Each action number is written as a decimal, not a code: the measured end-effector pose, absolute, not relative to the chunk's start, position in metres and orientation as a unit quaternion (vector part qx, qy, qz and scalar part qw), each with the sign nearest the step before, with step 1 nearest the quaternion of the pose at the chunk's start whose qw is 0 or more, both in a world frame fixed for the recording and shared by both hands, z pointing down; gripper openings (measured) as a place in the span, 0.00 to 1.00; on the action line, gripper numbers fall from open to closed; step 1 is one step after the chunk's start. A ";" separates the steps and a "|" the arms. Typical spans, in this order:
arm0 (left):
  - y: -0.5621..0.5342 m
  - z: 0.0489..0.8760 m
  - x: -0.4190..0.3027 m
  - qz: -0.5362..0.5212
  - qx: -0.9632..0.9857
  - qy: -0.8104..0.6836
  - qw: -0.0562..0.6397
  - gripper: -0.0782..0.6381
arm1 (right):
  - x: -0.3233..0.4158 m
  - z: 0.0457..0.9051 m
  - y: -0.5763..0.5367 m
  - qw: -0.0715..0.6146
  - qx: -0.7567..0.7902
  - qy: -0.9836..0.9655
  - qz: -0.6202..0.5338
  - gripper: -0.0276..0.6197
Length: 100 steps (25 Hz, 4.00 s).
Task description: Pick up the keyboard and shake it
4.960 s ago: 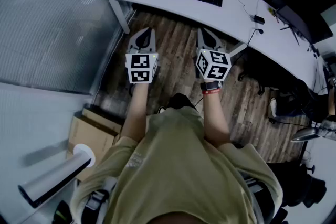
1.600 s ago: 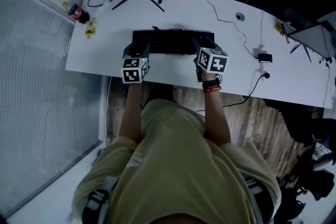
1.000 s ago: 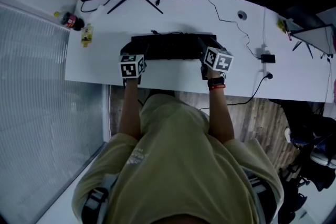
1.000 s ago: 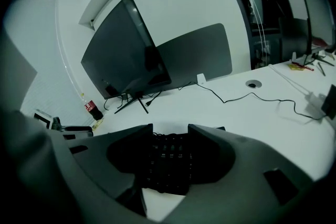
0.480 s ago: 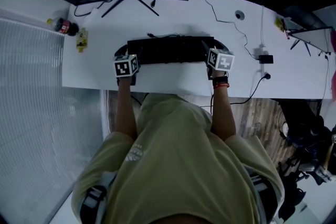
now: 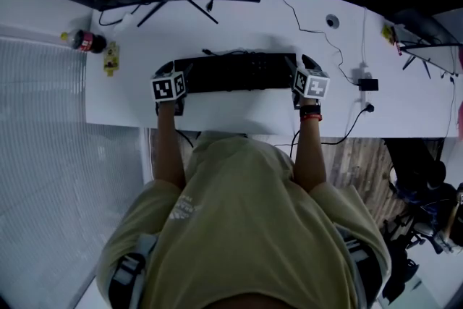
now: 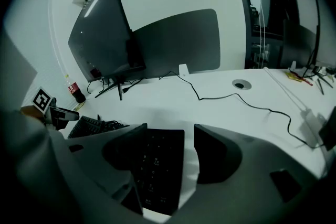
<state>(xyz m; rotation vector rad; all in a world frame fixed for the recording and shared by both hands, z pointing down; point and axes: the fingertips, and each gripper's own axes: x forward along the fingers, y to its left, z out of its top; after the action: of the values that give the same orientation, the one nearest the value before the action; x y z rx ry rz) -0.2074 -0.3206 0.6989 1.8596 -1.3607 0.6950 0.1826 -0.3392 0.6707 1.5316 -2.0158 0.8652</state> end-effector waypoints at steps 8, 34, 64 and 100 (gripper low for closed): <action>-0.330 0.717 -0.217 0.289 0.706 -0.522 0.381 0.55 | 0.185 0.681 -0.354 0.230 0.554 -0.729 0.331 0.48; -0.333 0.727 -0.212 0.289 0.688 -0.482 0.458 0.52 | 0.165 0.705 -0.353 0.292 0.515 -0.695 0.408 0.48; -0.352 0.664 -0.220 0.266 0.706 -0.533 0.382 0.50 | 0.158 0.634 -0.377 0.243 0.542 -0.729 0.341 0.48; -0.369 0.635 -0.217 0.193 0.746 -0.594 0.230 0.50 | 0.157 0.607 -0.390 0.135 0.572 -0.791 0.167 0.48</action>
<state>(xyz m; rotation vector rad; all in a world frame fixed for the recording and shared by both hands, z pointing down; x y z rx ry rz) -0.2174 -0.3688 0.6354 2.0532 -1.6353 0.5312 0.1573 -0.3899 0.6067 1.6582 -2.2932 0.4836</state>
